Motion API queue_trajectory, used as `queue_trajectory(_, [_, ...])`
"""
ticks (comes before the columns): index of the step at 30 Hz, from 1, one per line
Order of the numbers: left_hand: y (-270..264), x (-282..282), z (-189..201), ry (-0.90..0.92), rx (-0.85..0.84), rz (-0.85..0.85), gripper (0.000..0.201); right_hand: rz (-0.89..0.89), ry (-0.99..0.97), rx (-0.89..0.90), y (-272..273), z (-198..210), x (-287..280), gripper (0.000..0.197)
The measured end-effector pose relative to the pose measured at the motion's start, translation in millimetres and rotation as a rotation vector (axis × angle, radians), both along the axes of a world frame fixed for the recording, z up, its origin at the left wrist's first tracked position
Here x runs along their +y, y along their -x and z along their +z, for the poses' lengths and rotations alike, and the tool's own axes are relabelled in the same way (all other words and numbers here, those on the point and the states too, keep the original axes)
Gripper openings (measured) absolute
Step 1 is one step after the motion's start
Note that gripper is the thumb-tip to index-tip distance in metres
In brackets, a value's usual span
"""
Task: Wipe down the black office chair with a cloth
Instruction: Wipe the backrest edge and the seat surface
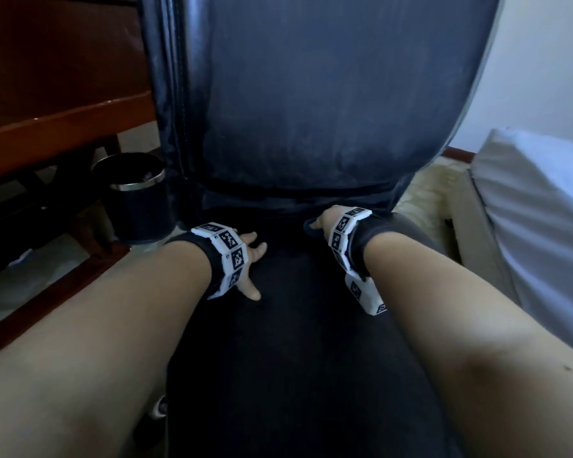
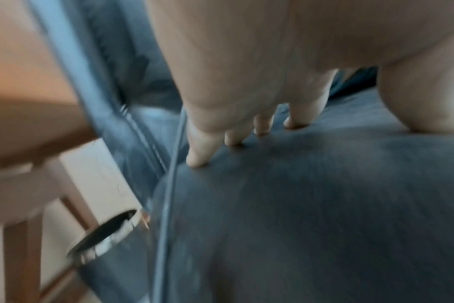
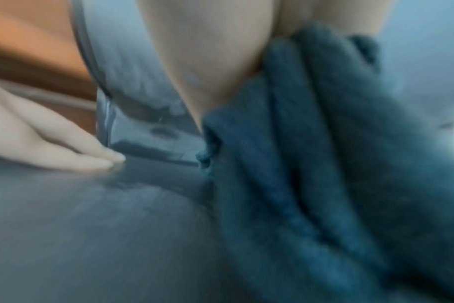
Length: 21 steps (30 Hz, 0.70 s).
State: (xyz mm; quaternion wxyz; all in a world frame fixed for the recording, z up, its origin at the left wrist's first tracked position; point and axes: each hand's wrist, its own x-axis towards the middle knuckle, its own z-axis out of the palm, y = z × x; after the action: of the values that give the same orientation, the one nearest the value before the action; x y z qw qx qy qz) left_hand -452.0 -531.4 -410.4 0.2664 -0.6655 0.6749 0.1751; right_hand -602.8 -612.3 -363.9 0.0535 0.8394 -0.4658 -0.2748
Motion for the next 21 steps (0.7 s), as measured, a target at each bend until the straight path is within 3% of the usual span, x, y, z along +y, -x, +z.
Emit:
queue_trajectory(2, [3, -9, 6, 0.006, -0.069, -0.05, 0.103, -0.049, 0.012, -0.101, 23, 3, -1, 0.045])
queue_trajectory(8, [7, -19, 12, 0.132, -0.135, -0.04, 0.104, -0.17, 0.089, -0.246, 83, 37, 2, 0.043])
queue_trajectory(14, [28, -9, 51, 0.439, 0.222, 0.21, 0.109, -0.301, 0.182, -0.39, 122, 70, 7, 0.049])
queue_trajectory(21, [40, 13, 119, 0.631, 0.305, 0.23, 0.108, -0.288, 0.321, -0.539, 112, 118, 42, 0.052])
